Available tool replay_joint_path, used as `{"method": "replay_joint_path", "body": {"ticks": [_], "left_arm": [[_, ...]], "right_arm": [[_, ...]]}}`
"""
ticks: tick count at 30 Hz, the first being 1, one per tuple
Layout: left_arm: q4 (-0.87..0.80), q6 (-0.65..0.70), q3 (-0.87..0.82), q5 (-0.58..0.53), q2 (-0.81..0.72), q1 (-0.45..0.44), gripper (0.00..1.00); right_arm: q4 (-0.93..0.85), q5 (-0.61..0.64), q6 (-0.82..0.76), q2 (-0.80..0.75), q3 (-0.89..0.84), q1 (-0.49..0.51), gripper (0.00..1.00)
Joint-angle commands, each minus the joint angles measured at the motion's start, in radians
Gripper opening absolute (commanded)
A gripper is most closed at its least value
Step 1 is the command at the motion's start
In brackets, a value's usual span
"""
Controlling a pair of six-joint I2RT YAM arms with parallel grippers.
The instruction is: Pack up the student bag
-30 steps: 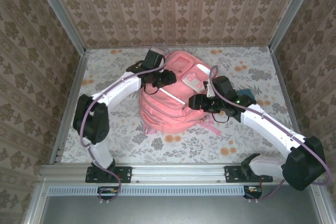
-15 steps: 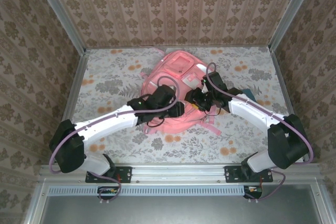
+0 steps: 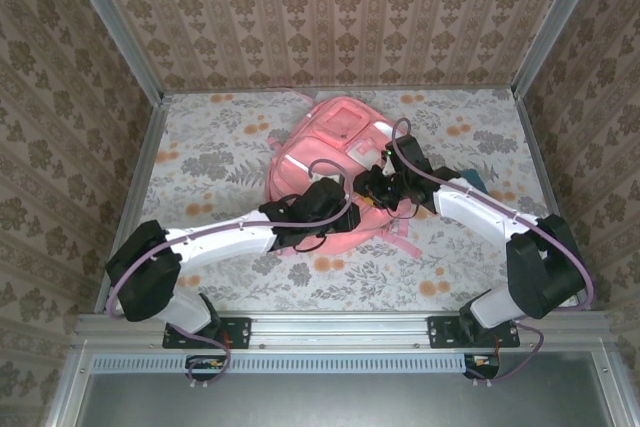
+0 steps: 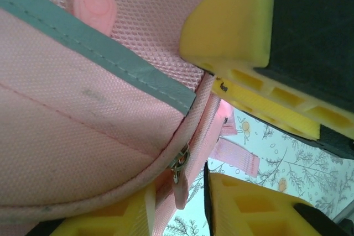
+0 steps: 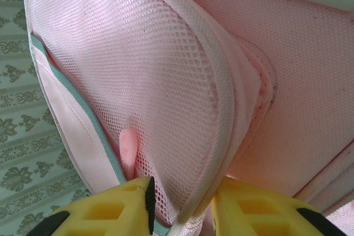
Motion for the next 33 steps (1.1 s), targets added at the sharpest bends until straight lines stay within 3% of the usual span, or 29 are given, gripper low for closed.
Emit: {"method": "replay_joint_path", "body": {"ticks": [1,10,13,21,26,31,33], "left_arm": [[0.089,-0.033,-0.023,-0.049,0.030,-0.005,0.27],[0.155,-0.066,-0.060,-0.097,0.016,-0.005,0.10],[0.141,-0.056,-0.069,-0.112,-0.005,-0.007,0.00],[-0.056,0.020,-0.061,-0.191,-0.086,-0.005,0.00],[-0.149,0.066,-0.109,-0.222,-0.172,0.027,0.00],[-0.142,0.137,-0.154,-0.157,-0.236,0.111,0.00],[-0.115,0.193,-0.145,-0.107,-0.235,0.138,0.00]], "right_arm": [[0.030,-0.045,0.018,0.009,0.014,-0.003,0.32],[0.018,-0.018,0.016,0.007,0.010,-0.003,0.24],[0.012,0.002,0.015,0.006,0.011,-0.003,0.19],[-0.141,0.192,-0.057,-0.017,0.044,-0.008,0.06],[-0.176,0.237,-0.103,0.001,0.063,-0.040,0.02],[-0.184,0.259,-0.140,0.001,0.078,-0.079,0.02],[-0.177,0.227,-0.162,-0.006,0.091,-0.087,0.08]]}}
